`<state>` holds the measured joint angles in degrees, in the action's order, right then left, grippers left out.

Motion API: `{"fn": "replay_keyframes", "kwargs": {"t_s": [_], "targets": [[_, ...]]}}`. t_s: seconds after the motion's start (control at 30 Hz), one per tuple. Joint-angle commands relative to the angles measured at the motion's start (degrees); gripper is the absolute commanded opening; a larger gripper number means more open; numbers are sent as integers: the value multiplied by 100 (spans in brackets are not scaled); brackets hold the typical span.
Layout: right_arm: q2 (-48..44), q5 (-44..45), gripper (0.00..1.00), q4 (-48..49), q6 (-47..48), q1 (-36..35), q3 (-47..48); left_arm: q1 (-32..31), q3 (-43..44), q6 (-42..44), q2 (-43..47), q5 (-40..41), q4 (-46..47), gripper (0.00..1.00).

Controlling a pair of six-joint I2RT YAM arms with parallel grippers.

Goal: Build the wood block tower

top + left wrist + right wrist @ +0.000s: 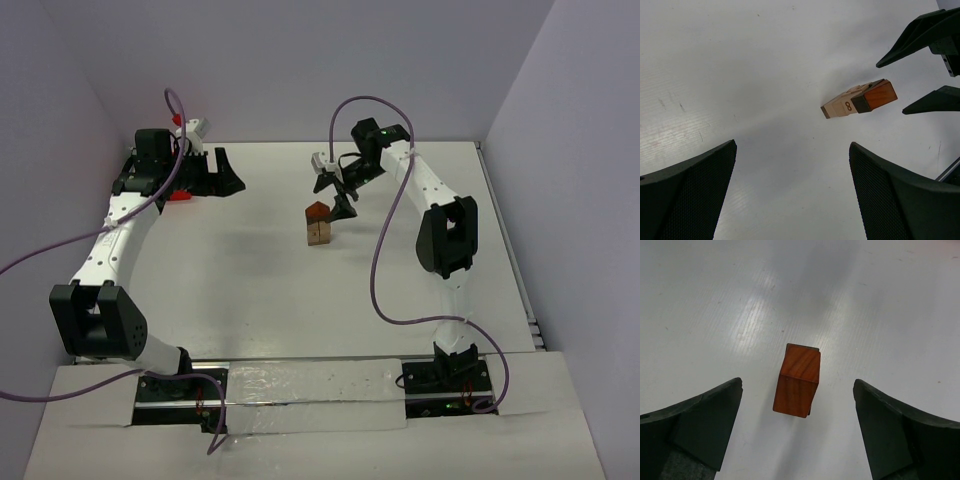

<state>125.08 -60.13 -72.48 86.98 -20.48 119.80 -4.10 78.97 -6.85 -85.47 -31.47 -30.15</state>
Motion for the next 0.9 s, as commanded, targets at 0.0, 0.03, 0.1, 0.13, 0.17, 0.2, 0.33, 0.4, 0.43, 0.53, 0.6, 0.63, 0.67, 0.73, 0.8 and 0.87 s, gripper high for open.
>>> {"fn": "replay_keyframes", "kwargs": {"t_s": [0.0,0.03,0.1,0.13,0.17,0.2,0.33,0.4,0.43,0.53,0.6,0.63,0.67,0.73,0.8,0.87], "targets": [[-396,-355,100,369,-559,-48,364,-38,382,-62,-14,97,220,99],[-521,-382,100,519,-804,-41,397,-38,412,-94,5,173,244,99],[-715,-419,100,790,-1239,-12,432,-38,481,-162,3,350,282,99],[-905,-459,100,1097,-1694,20,447,-38,554,-181,-5,451,280,99],[-1066,-485,100,1366,-1895,39,441,-38,599,-150,-5,477,268,99],[-1188,-485,100,1578,-2340,81,414,-38,629,-105,-5,514,264,99],[-1874,-295,100,2971,-4278,282,21,-38,847,-51,-22,595,91,99],[-2284,87,100,3800,-5425,407,-354,-43,1030,-5,-200,471,-292,99],[-2467,347,100,4026,-5860,504,-542,-56,1144,-1,-297,505,-483,99],[-2938,1229,100,4310,-6692,765,-1003,-80,1430,384,-494,401,-934,99],[-3146,1908,100,4321,-7140,1053,-1386,-91,1434,485,-465,563,-1012,99],[-3244,2261,100,4321,-7378,1165,-1616,-91,1393,465,-405,685,-927,99],[-3428,2437,100,4330,-7561,1339,-1846,-91,1265,456,-276,836,-789,99],[-3696,2598,100,4427,-7892,1707,-2416,-91,999,439,-103,1141,-501,99],[-4119,2802,100,4631,-8040,2014,-3148,-91,722,439,39,1420,-385,99],[-4578,3046,100,4860,-8024,2312,-3924,-91,539,435,36,1640,-378,99]]}}
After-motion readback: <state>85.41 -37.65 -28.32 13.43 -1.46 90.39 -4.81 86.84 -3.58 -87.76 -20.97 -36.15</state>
